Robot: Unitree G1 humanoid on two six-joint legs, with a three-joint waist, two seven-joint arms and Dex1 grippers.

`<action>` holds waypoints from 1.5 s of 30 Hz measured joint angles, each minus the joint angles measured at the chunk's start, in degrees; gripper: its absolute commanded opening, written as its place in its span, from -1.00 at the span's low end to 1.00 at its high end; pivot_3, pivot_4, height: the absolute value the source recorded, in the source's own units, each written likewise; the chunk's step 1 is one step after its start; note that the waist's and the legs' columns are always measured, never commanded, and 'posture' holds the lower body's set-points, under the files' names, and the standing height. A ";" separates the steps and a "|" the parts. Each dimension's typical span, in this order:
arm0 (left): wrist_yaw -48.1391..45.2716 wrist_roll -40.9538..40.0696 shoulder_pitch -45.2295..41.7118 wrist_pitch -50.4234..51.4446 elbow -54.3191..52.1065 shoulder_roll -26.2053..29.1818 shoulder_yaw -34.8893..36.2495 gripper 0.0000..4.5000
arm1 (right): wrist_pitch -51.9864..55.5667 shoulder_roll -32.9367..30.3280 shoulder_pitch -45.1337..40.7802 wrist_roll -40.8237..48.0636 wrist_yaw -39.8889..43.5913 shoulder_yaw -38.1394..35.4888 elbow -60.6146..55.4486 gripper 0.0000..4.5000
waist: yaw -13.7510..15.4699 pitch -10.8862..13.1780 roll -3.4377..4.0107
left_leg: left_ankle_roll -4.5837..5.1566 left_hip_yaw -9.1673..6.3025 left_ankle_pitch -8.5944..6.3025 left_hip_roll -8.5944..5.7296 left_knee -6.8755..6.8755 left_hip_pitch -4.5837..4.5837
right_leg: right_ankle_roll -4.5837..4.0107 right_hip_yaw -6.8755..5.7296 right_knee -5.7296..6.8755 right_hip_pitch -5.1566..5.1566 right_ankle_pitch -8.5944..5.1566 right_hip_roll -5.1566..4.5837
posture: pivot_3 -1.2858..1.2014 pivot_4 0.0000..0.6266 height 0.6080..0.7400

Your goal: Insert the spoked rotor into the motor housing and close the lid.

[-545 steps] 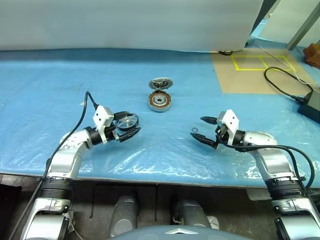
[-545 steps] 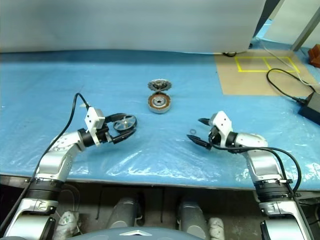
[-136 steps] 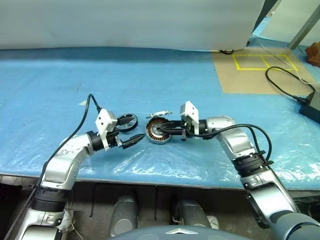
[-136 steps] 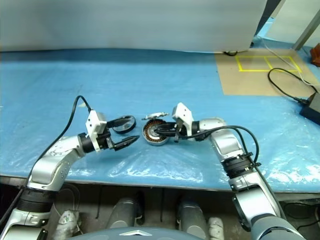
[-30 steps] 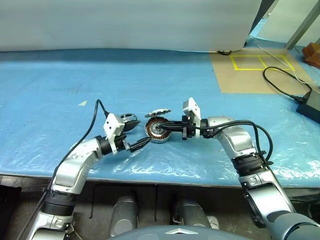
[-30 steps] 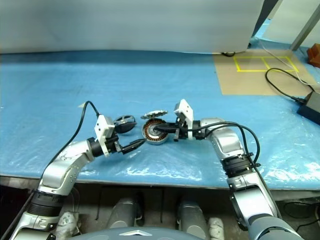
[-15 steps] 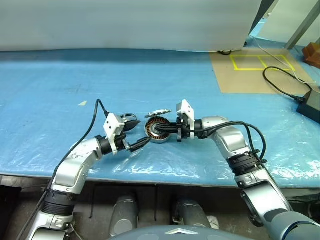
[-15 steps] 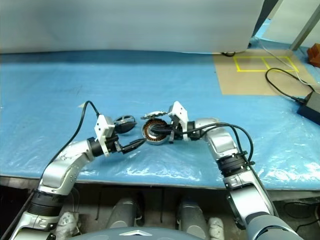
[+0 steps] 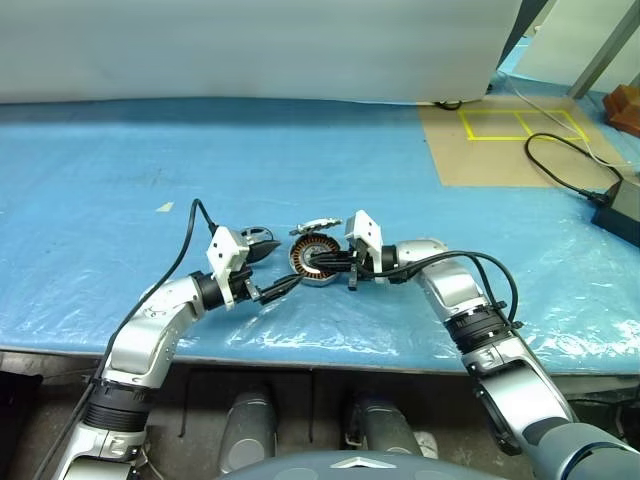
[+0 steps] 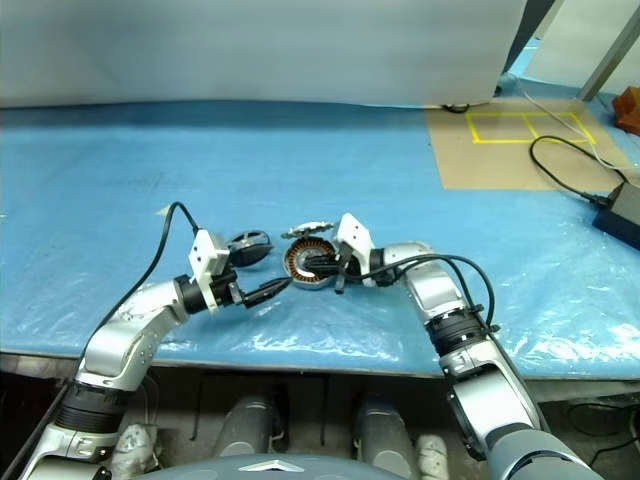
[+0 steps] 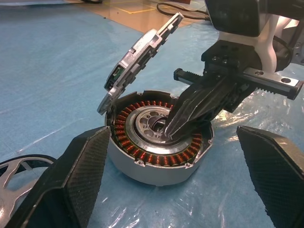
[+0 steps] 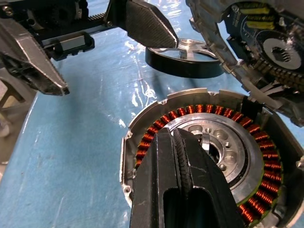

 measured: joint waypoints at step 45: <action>0.24 0.25 -1.12 -0.19 0.49 -1.38 -0.85 1.00 | 0.64 1.08 -1.54 -0.10 -5.73 -2.34 -1.62 -0.99 | 0.00 0.00 0.00 | -0.01 0.02 0.01 0.00 -0.01 -0.01 | 0.00 0.01 0.00 -0.01 0.00 0.00 | 0.03 -0.52 1.00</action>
